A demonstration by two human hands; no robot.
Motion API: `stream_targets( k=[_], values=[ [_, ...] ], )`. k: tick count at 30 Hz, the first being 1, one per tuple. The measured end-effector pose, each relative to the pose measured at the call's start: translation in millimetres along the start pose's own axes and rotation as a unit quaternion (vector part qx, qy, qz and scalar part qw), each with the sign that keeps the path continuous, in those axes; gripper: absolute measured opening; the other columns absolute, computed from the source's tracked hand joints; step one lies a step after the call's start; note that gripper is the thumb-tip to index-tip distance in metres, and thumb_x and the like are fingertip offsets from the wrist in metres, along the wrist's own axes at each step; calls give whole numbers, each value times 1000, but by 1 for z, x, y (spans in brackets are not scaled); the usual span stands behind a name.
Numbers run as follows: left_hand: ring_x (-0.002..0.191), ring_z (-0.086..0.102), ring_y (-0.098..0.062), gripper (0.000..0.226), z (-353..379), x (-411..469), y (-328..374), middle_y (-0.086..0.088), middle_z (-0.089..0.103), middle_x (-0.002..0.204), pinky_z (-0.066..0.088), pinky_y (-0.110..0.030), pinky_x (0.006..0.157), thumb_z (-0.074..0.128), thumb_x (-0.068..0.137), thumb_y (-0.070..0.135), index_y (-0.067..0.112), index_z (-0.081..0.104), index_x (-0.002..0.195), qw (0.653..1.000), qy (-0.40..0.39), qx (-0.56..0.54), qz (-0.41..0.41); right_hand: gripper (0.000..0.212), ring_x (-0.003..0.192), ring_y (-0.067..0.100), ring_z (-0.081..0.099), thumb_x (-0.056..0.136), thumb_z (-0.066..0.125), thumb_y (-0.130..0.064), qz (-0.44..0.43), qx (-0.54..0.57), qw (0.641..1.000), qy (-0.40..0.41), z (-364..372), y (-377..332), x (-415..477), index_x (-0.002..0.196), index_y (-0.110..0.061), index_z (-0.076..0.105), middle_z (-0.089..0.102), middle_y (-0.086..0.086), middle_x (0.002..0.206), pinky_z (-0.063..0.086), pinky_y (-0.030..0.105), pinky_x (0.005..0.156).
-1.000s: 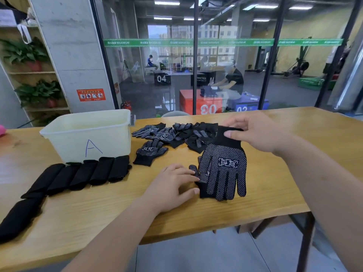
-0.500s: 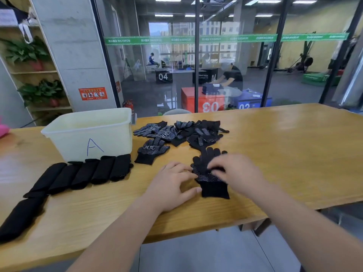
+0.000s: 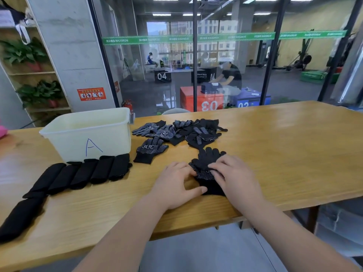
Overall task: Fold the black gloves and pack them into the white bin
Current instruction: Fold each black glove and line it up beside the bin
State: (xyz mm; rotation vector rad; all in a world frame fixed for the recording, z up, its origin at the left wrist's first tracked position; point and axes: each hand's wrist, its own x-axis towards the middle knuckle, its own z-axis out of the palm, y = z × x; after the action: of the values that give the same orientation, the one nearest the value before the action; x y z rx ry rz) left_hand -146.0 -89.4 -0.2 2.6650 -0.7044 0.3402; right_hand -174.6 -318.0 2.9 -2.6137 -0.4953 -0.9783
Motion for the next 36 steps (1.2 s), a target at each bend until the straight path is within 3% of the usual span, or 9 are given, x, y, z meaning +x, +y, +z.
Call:
stream_targets(
  k=[6,17,23,26,29,32,36],
  values=[
    [133,39,-6,72,4,-3,1,22,53,132,38,-35,115,54,79,89,36,61,128,1000,15,23,-7,15,84,16,56,90,79,-24,-25,12,1000,-13,9,-1,-18,106,-25,80,56,-9,93,43,26,68],
    [131,42,-5,75,0,-4,5,22,57,129,42,-36,111,54,74,93,36,58,123,999,14,18,-33,16,82,12,56,83,81,-19,-52,58,997,-18,1,-6,-21,98,-23,80,57,-12,89,50,30,67],
    [133,42,-6,81,-4,-7,9,19,57,134,42,-36,112,64,74,88,35,55,134,999,14,-2,-42,22,86,9,54,86,59,-37,-26,77,995,-63,0,-7,-20,94,-29,77,55,-17,91,52,33,71],
    [139,37,-6,90,-4,-7,6,21,54,140,39,-39,117,58,71,96,41,52,141,999,-5,-6,-34,22,89,7,53,89,57,-44,-15,87,993,-79,-2,-9,-20,92,-32,75,57,-20,93,50,31,78],
    [143,29,-7,92,-4,-7,4,19,45,146,35,-41,120,44,76,100,47,47,151,999,-23,-18,-37,25,104,4,56,99,52,-38,43,159,984,-64,-1,-2,-19,100,-33,75,61,-23,104,48,30,90],
    [150,18,-11,87,-2,-6,5,12,34,158,30,-47,125,28,88,95,45,42,158,999,-23,12,-43,26,126,1,54,104,54,-29,121,183,973,-68,1,12,-13,122,-36,72,61,-28,130,46,31,106],
    [158,7,-16,99,0,-3,7,8,24,169,20,-50,129,31,82,98,40,37,162,994,-54,61,-67,49,152,9,34,105,53,-47,111,59,963,-237,10,25,9,152,-38,51,39,-18,164,29,39,125]
  ],
)
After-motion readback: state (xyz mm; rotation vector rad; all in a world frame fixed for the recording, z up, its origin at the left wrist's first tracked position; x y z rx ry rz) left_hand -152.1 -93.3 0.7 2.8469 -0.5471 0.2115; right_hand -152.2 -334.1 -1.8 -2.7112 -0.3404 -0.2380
